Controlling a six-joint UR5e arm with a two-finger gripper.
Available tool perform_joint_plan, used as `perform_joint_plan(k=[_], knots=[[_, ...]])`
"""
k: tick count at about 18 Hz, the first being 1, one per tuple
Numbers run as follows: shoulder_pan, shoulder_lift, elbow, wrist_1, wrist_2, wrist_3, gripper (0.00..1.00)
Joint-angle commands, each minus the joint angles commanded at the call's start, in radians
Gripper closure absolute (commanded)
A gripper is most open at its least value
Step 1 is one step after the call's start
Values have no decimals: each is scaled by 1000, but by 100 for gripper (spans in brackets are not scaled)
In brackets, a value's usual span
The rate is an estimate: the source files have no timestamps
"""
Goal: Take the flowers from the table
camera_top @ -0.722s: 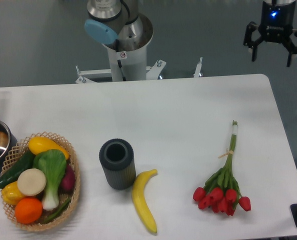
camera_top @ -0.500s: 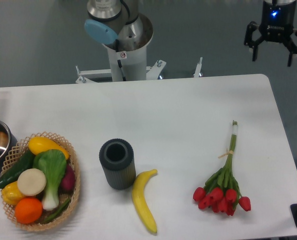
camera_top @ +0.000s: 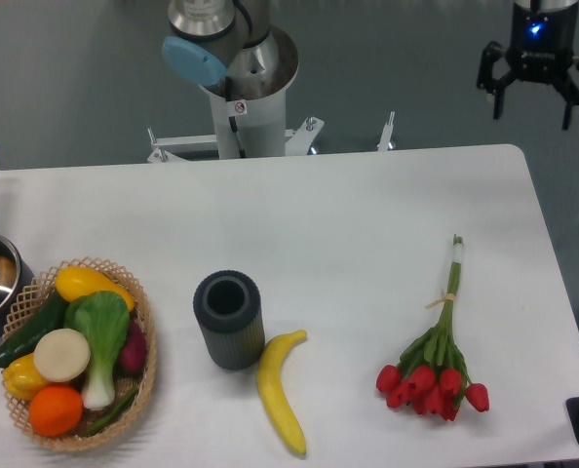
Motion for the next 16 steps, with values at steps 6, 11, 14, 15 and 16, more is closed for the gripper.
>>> perform_joint_plan(k=[6,11,14,15,16], knots=[[-51,-28,-6,55,-2,-146,0],[-71,-51,-11,66,-34,-240,0],[-83,-80,-21,103,-78,-267,0],[-98,-92,-25,120,-77,-261,0],[-110,-106,-31,132,-77,-261,0]])
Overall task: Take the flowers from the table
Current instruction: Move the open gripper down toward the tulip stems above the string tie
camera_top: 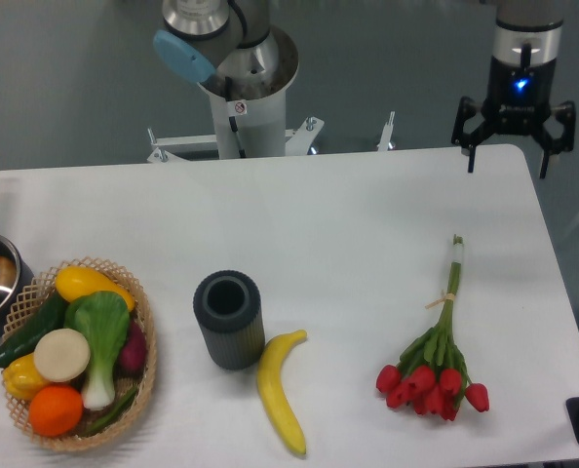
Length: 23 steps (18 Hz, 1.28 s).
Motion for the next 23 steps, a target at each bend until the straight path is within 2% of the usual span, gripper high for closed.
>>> perform_joint_plan(k=[5,8,17,19,21,23], knots=[[-49,-63,-9,29,5,-6,0],[-61,-136,29,32,11,-6,0],[-101,-279,121,31,14,-9,0],[-110,-298,124,32,58,-8,0],[-143,-333,153,37,118,-12,0],[-154,-362,169,48,133,-49,0]])
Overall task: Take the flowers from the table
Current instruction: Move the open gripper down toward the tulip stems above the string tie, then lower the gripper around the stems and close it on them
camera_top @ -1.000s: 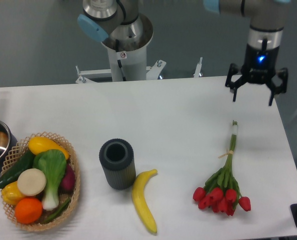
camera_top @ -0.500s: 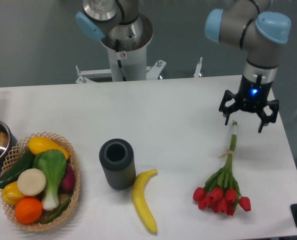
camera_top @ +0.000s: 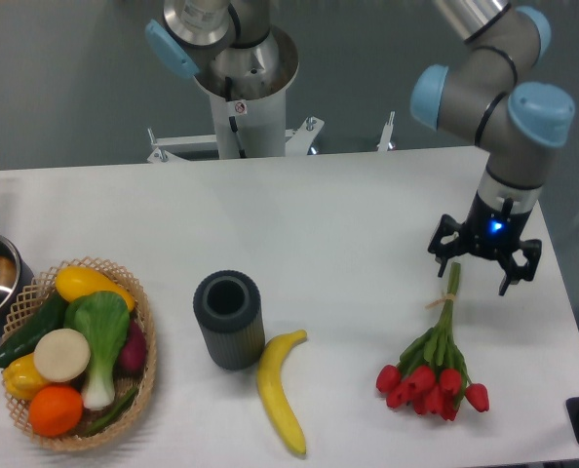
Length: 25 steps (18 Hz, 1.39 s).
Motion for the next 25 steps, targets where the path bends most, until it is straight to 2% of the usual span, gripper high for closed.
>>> perform_joint_plan(k=[9,19,25], knots=[[-34,-83,18,37,0,-13,0],[-37,-106,14,57,0,6,0],[-48,-120,17,57,2,7,15]])
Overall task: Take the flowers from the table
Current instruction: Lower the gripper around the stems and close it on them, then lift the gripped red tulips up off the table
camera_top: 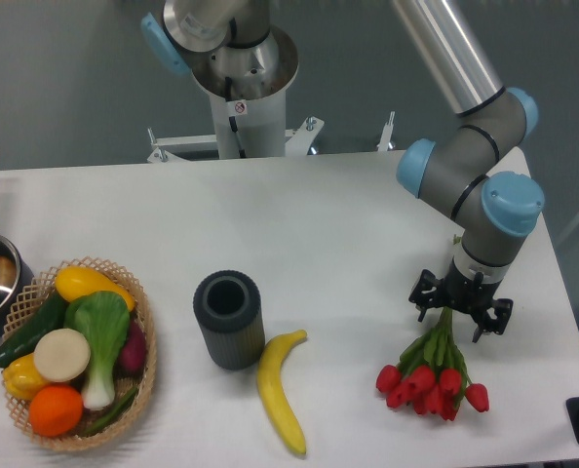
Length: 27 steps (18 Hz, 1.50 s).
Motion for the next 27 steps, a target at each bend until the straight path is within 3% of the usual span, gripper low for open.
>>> perform_joint_plan(k=[5,9,16,24,27], knots=[[-2,2,-3,3,15,0,30],[-2,2,-2,2,17,-3,53],[-2,2,0,5,17,-3,75],[-2,15,24,5,15,-2,76],[-2,52,31,3,14,-6,76]])
